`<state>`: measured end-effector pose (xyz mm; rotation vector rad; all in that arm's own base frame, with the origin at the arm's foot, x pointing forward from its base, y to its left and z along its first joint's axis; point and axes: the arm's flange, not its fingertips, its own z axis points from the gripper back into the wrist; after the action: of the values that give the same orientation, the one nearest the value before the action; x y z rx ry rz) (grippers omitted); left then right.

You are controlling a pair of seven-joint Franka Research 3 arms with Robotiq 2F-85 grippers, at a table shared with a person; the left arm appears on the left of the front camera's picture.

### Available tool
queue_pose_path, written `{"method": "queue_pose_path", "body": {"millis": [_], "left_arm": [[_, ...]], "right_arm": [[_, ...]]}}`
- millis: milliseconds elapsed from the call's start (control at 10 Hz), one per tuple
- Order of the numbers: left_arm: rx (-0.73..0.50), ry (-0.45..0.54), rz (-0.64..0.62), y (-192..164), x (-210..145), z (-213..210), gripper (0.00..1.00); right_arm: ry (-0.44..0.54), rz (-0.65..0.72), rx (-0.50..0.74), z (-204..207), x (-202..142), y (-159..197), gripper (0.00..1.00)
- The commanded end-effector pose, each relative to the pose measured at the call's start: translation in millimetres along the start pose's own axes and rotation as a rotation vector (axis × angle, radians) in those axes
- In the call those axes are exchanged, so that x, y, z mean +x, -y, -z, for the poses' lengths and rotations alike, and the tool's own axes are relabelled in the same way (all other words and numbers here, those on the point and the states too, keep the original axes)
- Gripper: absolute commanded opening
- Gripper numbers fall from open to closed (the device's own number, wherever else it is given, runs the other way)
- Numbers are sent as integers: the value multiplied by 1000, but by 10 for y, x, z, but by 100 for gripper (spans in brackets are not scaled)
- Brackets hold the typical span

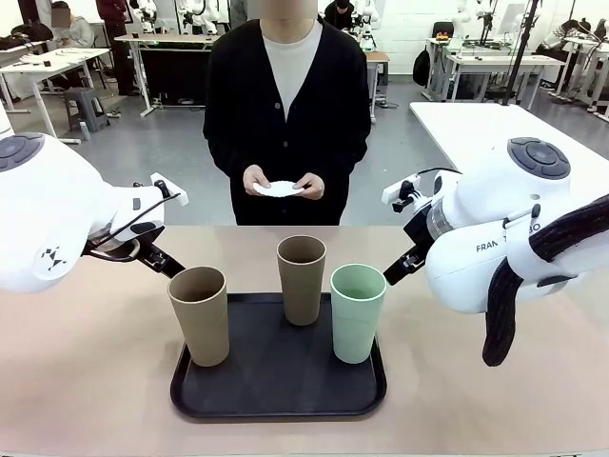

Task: Place coasters on the table and set cups on them.
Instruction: Pick up one Reusable plastic cup and place it on a coaster set by the human.

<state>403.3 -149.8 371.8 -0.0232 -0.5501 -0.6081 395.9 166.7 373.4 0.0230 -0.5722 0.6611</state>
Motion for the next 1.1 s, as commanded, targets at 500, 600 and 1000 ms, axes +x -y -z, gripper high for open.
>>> {"method": "queue_pose_path", "body": {"millis": [500,600,1000], "left_arm": [[4,15,166,226,-5,-1725,100],[-28,-48,182,285,-149,-1891,100],[-86,-173,160,462,-743,-2092,100]], "right_arm": [[-51,-38,-97,-1630,41,-441,100],[-157,-25,-100,-1822,-104,-521,100],[-348,72,-35,-1861,-740,-722,100]]}}
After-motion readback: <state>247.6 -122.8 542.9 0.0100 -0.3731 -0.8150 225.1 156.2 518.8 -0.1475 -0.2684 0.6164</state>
